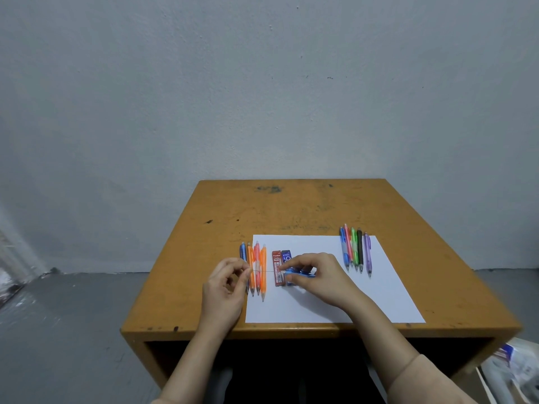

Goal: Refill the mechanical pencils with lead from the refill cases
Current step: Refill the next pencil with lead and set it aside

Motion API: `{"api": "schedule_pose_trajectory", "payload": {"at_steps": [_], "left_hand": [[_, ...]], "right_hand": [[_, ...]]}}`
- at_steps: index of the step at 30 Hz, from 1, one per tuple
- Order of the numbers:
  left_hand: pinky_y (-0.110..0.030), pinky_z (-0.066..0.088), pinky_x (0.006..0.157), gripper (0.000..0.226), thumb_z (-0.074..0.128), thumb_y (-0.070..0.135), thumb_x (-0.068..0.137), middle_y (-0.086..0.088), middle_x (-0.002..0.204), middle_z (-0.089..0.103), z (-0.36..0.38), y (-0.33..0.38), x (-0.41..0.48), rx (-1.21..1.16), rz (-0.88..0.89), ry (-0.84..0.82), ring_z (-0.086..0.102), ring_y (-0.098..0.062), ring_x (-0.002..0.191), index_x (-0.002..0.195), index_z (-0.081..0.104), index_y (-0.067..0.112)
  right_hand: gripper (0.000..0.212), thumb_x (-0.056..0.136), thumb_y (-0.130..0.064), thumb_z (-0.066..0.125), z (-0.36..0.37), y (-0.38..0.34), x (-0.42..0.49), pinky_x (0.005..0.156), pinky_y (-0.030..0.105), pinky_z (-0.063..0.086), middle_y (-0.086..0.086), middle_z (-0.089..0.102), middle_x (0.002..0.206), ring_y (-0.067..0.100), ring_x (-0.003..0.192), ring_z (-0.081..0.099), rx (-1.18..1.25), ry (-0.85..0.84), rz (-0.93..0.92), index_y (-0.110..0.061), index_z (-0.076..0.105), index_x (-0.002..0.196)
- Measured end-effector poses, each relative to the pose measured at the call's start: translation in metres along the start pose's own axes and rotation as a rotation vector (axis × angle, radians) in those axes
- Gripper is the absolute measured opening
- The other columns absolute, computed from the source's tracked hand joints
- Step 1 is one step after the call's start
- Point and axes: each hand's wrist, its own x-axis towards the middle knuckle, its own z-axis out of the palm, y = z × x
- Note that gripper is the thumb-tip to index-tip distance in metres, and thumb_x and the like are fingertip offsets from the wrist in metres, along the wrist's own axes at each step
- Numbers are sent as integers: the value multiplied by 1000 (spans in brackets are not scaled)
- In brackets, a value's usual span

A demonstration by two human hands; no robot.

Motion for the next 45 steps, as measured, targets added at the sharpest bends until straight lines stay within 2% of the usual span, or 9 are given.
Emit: {"api": "schedule_pose_trajectory", "payload": {"at_steps": [5,10,14,19,27,33,39,45], "left_hand": [[-14,51,69,16,64,10,87,17,97,60,0,0,0,5,9,-1,54,5,92,87,65,26],[-11,49,68,13,65,11,86,15,98,60,0,0,0,6,21,-2,54,5,94,87,65,24],[-13,50,67,12,65,11,86,13,99,61,0,-1,0,-9,23,1,55,3,92,90,67,23],[-13,49,65,13,66,9,86,13,97,62,0,-1,1,5,43,-2,55,-1,89,88,68,22],[-17,51,64,12,68,9,84,11,96,63,0,-2,0,4,51,-3,56,-2,88,88,71,20],[-17,51,64,19,70,10,83,12,95,63,1,-2,0,-5,59,-14,57,1,88,88,69,28],[-8,48,70,24,66,7,86,15,106,59,2,-5,0,28,130,-81,53,5,104,104,71,23],[-17,52,67,38,67,1,84,14,114,57,3,-5,-1,3,226,-94,56,-2,100,111,66,28]], "right_hand": [[22,87,-21,67,-1,-2,0,64,10,40,-16,62,100,4,89,57,-1,1,0,-31,70,107],[22,87,-20,67,-2,-2,-1,66,11,41,-12,65,105,5,90,58,10,7,4,-31,71,106],[23,87,-21,68,0,-3,0,65,11,39,-16,62,101,4,88,57,-5,0,1,-32,71,106],[25,84,-23,70,1,-5,0,67,11,42,-8,65,98,5,85,58,3,12,-8,-31,69,108],[21,84,-26,71,9,-11,1,63,5,35,-18,61,93,-5,83,54,1,11,-7,-27,71,105],[21,84,-22,71,18,-16,1,65,9,36,-13,58,94,4,84,53,-6,75,-22,-26,71,105],[22,85,-22,70,27,-20,4,61,5,37,-14,53,91,3,78,52,-14,146,-27,-25,72,106],[23,85,-23,71,30,-20,7,61,1,39,-8,61,97,2,78,54,4,201,-37,-24,72,107]]}}
